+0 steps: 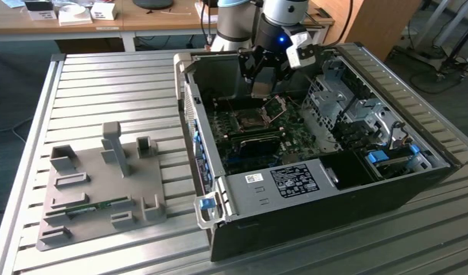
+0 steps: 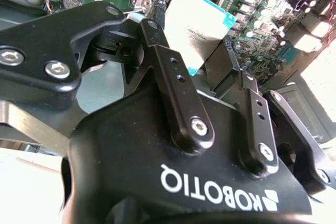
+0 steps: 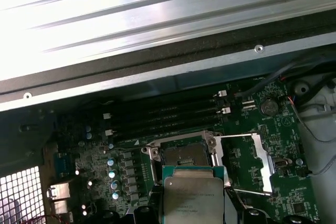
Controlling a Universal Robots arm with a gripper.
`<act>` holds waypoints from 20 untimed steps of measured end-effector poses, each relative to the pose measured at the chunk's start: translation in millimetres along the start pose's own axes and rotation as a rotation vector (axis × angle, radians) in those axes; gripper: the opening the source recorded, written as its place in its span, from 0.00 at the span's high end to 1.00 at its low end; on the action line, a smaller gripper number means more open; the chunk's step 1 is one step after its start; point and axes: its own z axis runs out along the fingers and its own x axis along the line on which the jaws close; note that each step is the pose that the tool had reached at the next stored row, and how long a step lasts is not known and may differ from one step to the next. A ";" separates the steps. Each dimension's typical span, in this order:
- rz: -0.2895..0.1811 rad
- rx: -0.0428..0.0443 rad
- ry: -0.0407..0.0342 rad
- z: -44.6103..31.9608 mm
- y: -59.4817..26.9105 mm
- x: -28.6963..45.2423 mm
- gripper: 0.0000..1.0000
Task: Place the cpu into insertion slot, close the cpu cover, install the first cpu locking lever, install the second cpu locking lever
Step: 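Place the cpu into insertion slot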
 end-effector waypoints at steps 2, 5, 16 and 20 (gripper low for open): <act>0.005 -0.0001 -0.0003 0.0 0.0 0.0 0.46; 0.009 -0.0001 -0.0005 0.0 0.0 0.0 0.46; 0.012 -0.0002 -0.0008 0.0 0.0 0.0 0.46; 0.050 -0.0007 -0.0032 0.1 0.0 0.0 0.46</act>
